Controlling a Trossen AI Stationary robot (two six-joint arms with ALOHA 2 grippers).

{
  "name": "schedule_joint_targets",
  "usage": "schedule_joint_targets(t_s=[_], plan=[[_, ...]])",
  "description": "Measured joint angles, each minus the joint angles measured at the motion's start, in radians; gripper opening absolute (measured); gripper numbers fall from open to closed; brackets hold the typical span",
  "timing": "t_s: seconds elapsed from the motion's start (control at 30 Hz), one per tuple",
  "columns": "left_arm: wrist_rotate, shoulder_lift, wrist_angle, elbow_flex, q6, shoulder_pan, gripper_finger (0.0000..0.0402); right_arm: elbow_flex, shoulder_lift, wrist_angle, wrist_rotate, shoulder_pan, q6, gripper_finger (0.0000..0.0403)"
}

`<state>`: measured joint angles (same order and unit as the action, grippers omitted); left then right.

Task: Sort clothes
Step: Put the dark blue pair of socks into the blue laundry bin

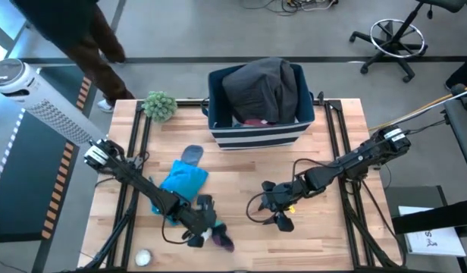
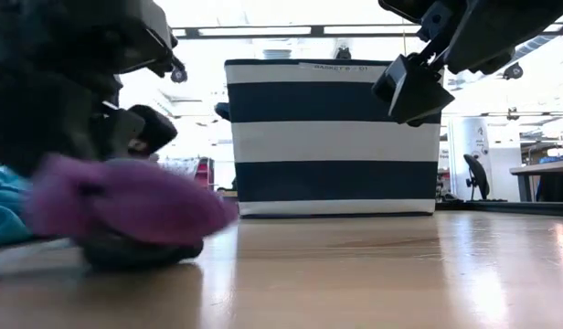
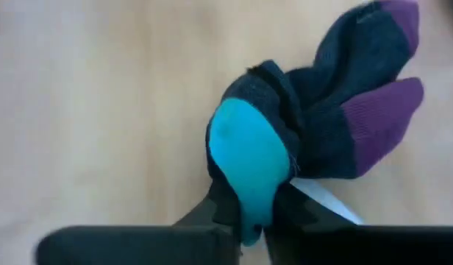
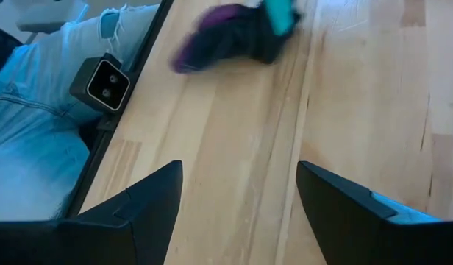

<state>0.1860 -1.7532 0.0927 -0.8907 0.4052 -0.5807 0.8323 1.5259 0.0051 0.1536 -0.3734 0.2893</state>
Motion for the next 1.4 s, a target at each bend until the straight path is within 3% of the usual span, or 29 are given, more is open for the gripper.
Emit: schedule_joint_targets(t_s=[0.3, 0.43, 0.53, 0.7, 0.77, 0.87, 0.97, 1.2, 1.4], plan=[[0.277, 0.229, 0.084, 0.001, -0.102, 0.043, 0.0006, 0.000, 0.000, 0.001, -0.002, -0.006, -0.008, 0.0233], [0.453, 0.348, 0.063, 0.001, -0.195, 0.106, 0.0003, 0.000, -0.001, 0.008, -0.050, -0.007, -0.019, 0.0231], [0.490, 0.425, 0.019, 0.001, -0.301, 0.185, 0.0002, 0.000, -0.001, 0.010, -0.056, -0.007, -0.024, 0.0231], [0.459, 0.527, -0.048, 0.003, -0.421, 0.361, 0.0002, 0.000, -0.001, 0.012, -0.078, -0.009, -0.037, 0.0226], [0.387, 0.555, -0.100, 0.003, -0.471, 0.432, 0.0001, 0.000, -0.001, 0.011, -0.093, -0.009, -0.054, 0.0222], [0.251, 0.581, -0.182, 0.003, -0.537, 0.537, 0.0001, 0.000, -0.002, -0.024, -0.207, -0.027, -0.110, 0.0205], [0.129, 0.590, -0.226, 0.003, -0.558, 0.640, 0.0001, 0.000, -0.013, -0.062, -0.334, -0.050, -0.133, 0.0164], [-0.046, 0.551, -0.223, -0.050, -0.558, 0.813, 0.0000, 0.000, -0.101, -0.095, -0.438, -0.088, -0.121, 0.0015], [-0.048, 0.463, -0.084, -0.177, -0.602, 0.899, 0.0000, 0.001, -0.191, -0.148, -0.521, -0.092, -0.117, 0.0009]])
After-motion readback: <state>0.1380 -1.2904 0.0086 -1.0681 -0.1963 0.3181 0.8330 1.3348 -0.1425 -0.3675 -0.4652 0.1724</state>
